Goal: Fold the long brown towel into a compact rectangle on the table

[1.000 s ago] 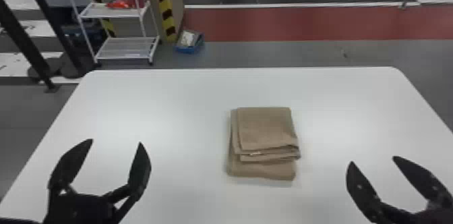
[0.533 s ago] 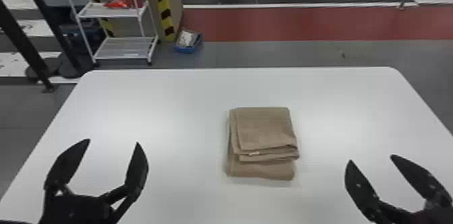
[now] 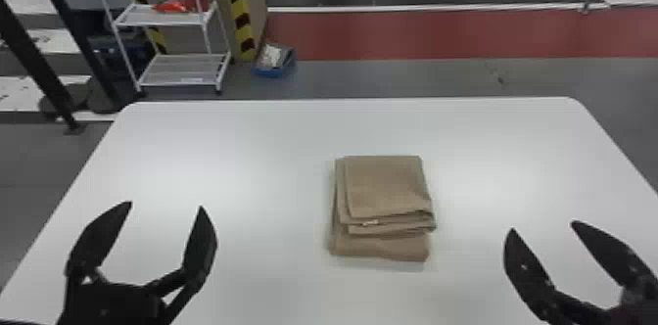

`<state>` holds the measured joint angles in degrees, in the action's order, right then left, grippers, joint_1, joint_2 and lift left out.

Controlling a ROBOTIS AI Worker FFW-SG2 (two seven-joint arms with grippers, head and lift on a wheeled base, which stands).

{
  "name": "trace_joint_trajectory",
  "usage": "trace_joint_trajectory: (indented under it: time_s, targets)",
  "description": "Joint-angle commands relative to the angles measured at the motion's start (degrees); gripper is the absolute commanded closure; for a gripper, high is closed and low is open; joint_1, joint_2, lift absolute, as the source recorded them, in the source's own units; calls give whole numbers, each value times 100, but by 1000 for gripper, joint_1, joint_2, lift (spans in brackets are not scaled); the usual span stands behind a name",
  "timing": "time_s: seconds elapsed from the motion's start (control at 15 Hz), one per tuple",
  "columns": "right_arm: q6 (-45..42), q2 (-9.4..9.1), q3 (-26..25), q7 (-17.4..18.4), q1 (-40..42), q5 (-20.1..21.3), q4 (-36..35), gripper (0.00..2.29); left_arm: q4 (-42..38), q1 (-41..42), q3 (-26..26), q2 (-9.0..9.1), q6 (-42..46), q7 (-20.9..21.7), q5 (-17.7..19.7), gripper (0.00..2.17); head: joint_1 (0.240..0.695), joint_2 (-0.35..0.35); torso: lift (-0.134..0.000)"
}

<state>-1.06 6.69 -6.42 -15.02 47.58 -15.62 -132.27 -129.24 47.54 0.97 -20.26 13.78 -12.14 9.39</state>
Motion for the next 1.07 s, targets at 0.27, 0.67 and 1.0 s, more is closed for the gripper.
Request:
trace_joint_trajectory:
  time_s: [0.27, 0.67, 1.0]
  targets:
    - [-91, -1, 44, -1, -3, 32, 8, 127, -75, 71, -44, -5, 15, 1, 1, 83, 695, 57, -123]
    - [-56, -1, 79, 8, -3, -20, 17, 130, -93, 71, -44, -5, 15, 1, 1, 83, 695, 57, -123]
    - [-21, 8, 79, 16, -12, -29, 26, 130, -119, 89, -53, -5, 15, -8, 1, 83, 695, 64, -123]
